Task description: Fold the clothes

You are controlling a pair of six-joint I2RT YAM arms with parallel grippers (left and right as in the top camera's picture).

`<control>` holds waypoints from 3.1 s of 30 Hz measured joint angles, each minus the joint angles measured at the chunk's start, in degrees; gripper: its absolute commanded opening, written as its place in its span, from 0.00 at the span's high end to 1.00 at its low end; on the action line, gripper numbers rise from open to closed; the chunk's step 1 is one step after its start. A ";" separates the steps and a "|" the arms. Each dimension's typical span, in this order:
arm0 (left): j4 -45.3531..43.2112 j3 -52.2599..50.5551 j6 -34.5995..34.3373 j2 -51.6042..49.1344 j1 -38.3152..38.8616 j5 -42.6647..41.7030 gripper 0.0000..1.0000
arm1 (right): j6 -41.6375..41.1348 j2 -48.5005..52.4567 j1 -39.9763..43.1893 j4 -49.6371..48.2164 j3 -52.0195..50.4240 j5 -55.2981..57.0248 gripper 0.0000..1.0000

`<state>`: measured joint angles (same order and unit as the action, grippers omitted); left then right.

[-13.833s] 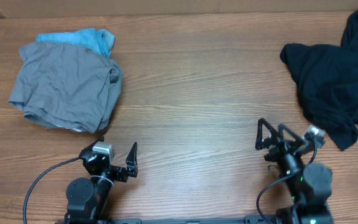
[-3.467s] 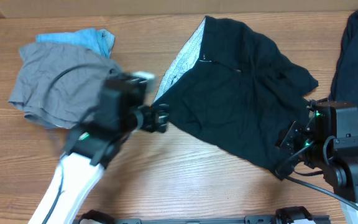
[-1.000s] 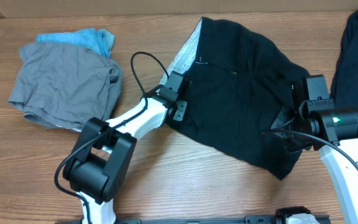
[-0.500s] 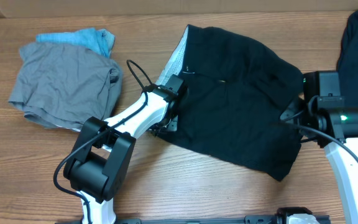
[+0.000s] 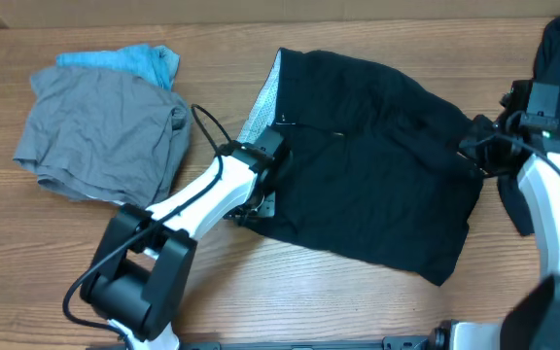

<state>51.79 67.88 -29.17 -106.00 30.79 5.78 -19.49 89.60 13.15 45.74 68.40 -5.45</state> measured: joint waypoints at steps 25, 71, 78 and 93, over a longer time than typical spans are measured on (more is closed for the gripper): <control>-21.79 -12.09 -0.57 3.85 0.00 0.20 0.96 | 2.69 22.64 7.43 -31.50 -0.31 -16.28 0.96; -43.47 11.28 18.29 2.60 -1.31 2.10 0.96 | 5.33 0.79 4.85 22.67 28.04 -10.69 0.96; -44.17 19.56 23.91 -13.68 -3.87 -7.54 0.96 | 2.05 -11.13 -2.71 13.25 0.74 -10.38 0.96; -52.94 34.47 26.84 -33.46 -3.39 -14.27 0.96 | -11.43 -21.53 -12.00 13.84 -18.16 -3.45 0.96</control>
<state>-1.15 102.35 -2.33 -139.46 27.40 -8.49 -30.92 68.07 1.15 59.57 50.24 -8.91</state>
